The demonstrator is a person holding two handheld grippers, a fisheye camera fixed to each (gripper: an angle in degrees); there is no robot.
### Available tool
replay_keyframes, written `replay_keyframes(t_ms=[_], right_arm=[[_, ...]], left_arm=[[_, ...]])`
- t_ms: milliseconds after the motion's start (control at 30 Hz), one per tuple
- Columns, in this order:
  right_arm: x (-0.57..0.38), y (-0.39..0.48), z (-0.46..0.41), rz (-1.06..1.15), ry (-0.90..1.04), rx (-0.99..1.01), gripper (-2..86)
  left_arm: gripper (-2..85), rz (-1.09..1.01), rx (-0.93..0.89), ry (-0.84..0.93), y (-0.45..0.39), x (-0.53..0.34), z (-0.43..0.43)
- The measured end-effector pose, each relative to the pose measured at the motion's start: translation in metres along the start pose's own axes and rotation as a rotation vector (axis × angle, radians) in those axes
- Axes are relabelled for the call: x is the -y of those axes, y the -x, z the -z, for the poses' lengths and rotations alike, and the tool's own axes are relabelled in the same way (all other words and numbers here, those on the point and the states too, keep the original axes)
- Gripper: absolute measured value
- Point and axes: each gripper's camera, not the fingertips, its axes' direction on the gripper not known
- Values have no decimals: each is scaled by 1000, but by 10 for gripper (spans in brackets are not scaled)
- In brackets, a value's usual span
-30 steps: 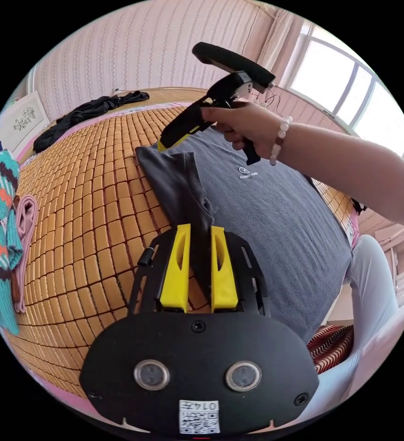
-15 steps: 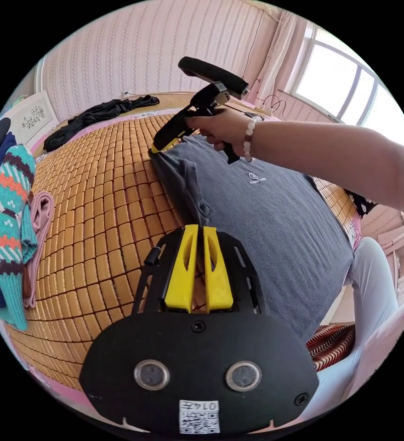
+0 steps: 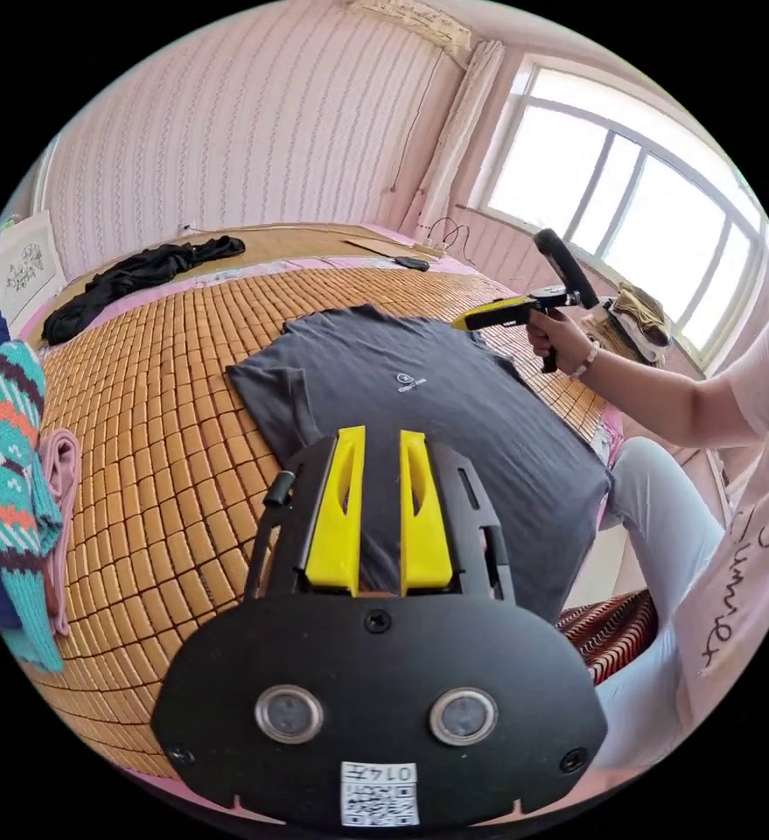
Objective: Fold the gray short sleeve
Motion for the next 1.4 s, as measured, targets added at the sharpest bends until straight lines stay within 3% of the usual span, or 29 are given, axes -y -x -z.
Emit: replay_keyframes(t_ms=[133, 300, 433, 800, 933, 1067, 1400], right_arm=[[-92, -71, 22, -181, 57, -124, 46], [-131, -123, 23, -299, -20, 26, 62], [-142, -151, 14, -292, -61, 128, 74], [-168, -203, 14, -313, -83, 288, 28], [-174, -215, 18, -314, -75, 301, 18], [-177, -218, 22, -284, -82, 284, 14], [-175, -200, 42, -63, -176, 359, 6]], left_arm=[[3, -163, -14, -58, -47, 29, -22], [0, -285, -64, -40, -96, 106, -80], [35, -271, -170, 85, -127, 193, -154], [78, -304, -95, 305, -209, 312, -312], [63, -366, 41, 429, -226, 318, -351], [-2, -391, 68, 398, -226, 315, -346], [13, -199, 63, 243, -141, 281, -254]])
